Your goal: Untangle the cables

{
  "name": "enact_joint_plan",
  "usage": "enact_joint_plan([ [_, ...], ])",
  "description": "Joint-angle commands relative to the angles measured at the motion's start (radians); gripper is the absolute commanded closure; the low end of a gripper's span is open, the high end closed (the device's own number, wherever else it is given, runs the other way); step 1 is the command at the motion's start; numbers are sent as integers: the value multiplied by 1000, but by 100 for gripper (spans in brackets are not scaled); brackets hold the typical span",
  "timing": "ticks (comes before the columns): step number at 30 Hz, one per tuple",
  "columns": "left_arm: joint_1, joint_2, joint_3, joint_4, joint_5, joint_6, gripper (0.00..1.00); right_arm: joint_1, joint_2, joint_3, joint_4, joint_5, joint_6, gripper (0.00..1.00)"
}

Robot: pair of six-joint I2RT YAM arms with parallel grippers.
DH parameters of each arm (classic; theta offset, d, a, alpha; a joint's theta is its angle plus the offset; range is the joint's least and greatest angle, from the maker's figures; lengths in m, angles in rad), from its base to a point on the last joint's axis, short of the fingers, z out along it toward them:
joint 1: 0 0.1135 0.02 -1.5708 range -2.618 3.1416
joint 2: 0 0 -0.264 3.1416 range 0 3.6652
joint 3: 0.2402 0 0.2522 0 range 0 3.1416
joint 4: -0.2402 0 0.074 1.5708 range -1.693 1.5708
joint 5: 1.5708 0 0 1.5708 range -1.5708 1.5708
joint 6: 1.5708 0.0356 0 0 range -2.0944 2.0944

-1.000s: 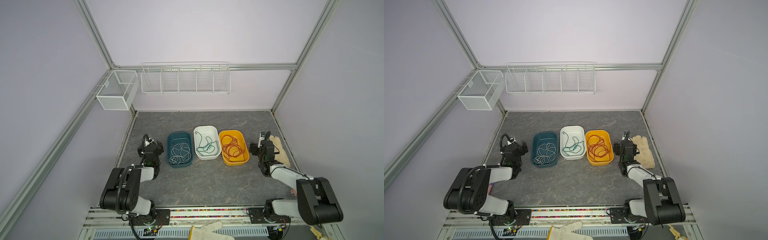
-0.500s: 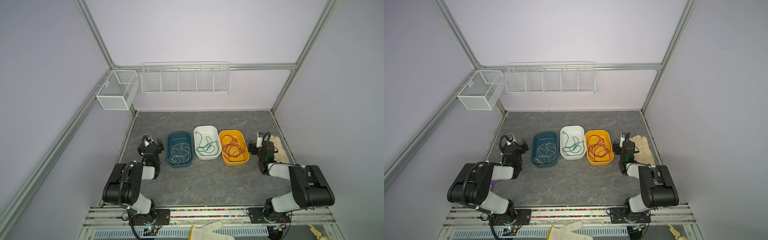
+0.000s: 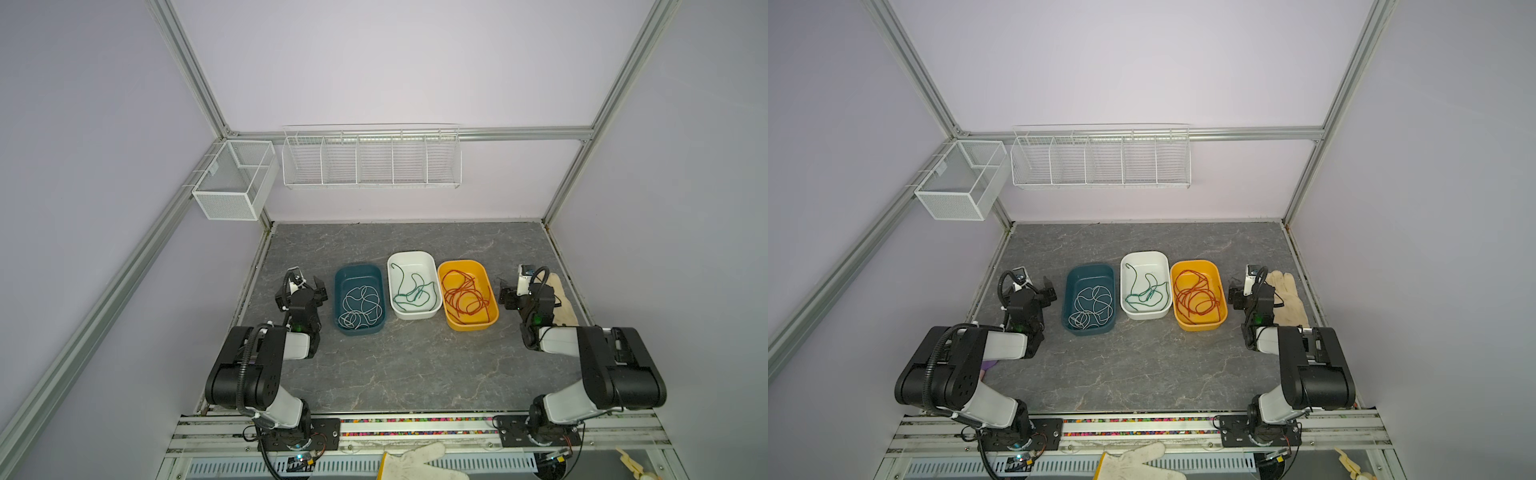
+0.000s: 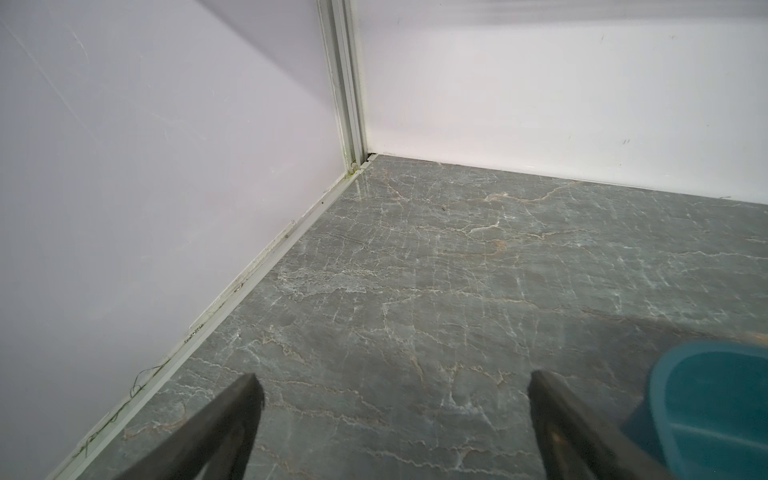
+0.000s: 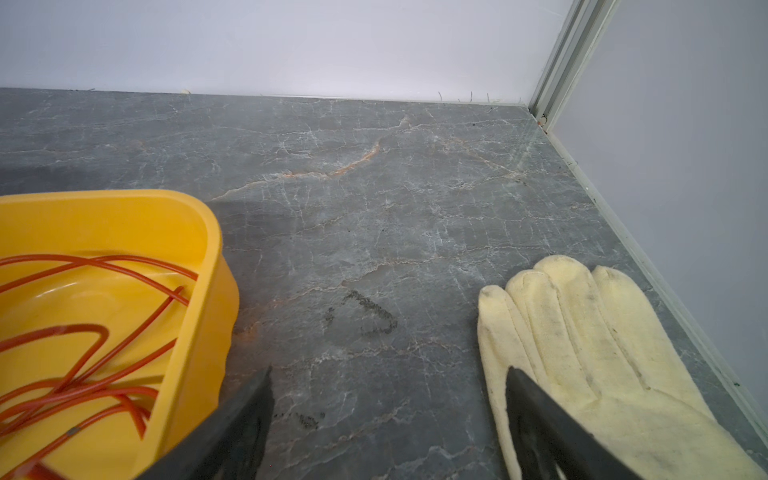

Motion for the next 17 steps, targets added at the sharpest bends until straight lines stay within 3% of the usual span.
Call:
enact_joint_plan([
  [1, 3, 7, -2, 27, -11, -4, 1, 7, -2, -14, 32, -13, -1, 12],
  [17, 4, 7, -1, 27, -11, -5, 1, 1, 3, -16, 41, -45, -6, 12],
])
